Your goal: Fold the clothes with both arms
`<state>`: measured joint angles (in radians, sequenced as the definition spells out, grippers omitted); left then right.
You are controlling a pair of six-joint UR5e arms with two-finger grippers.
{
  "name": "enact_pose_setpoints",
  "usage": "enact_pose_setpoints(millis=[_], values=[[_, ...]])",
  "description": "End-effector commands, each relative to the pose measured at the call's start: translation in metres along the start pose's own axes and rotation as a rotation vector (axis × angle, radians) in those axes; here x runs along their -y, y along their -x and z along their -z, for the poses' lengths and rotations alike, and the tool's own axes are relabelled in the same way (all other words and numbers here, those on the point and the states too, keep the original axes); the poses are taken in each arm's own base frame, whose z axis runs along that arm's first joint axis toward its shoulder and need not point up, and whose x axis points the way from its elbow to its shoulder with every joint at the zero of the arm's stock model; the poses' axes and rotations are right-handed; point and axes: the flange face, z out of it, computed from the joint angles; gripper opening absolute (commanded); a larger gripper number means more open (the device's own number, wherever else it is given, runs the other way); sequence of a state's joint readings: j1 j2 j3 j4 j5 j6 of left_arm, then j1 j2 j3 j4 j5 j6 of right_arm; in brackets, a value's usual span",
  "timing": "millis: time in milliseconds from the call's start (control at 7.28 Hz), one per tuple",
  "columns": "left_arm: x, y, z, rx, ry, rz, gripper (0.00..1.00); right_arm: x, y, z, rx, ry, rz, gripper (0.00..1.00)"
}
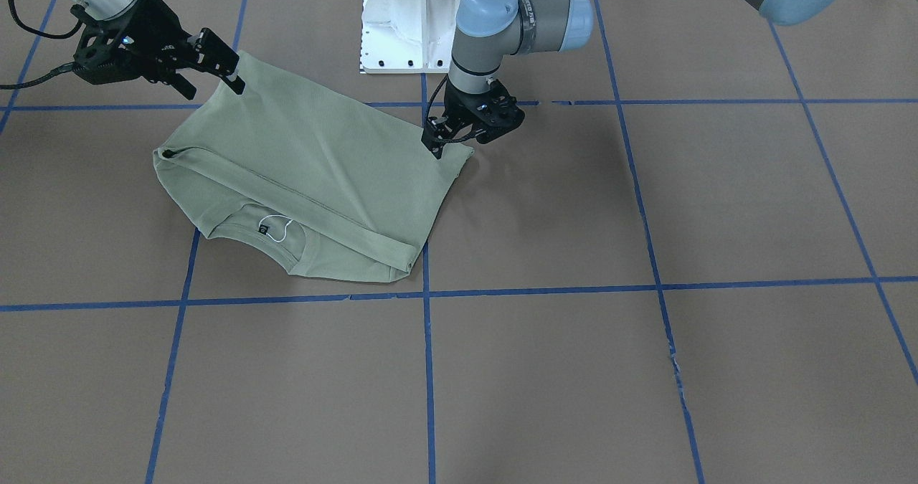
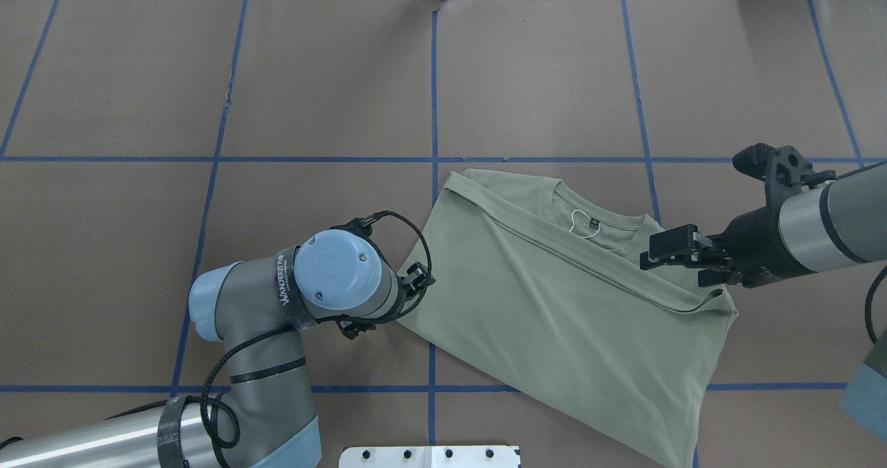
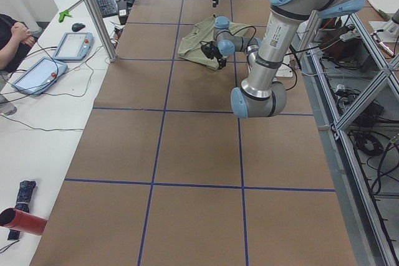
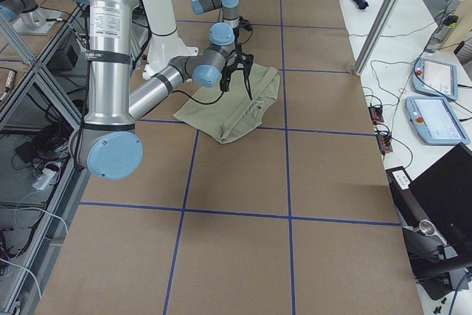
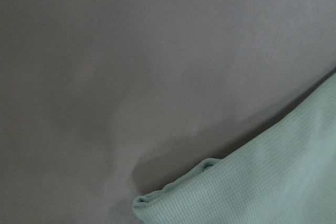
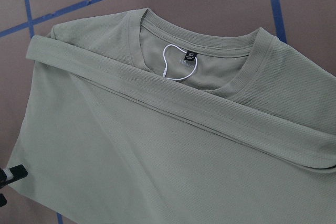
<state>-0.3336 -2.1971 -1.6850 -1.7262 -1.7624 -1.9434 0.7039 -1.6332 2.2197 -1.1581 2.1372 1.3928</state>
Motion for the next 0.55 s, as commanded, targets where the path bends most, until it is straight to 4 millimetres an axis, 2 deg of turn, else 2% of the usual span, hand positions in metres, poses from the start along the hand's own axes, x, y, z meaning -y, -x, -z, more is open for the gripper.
enact_pose_setpoints(millis=[0,137,275,412], values=[[0.0003,-0.0018,-0.0039,0.0,-0.018,0.003,0.85,0.0032,-0.0019,-0.0005,-0.003,-0.005,-0.006,1.0],[0.0024,0.0001,-0.0094,0.009,-0.023,0.005,0.71,0.0041,-0.0023,-0.0012,-0.005,-0.003,-0.014,1.0],[0.0028,0.0005,-0.0109,0.012,-0.024,0.002,0.45,0.0061,-0.0035,-0.001,-0.006,-0.007,-0.017,1.0],[0.0018,-0.0009,-0.0082,0.007,-0.022,-0.006,0.1,0.0076,-0.0037,0.0014,-0.003,-0.011,-0.021,1.0]])
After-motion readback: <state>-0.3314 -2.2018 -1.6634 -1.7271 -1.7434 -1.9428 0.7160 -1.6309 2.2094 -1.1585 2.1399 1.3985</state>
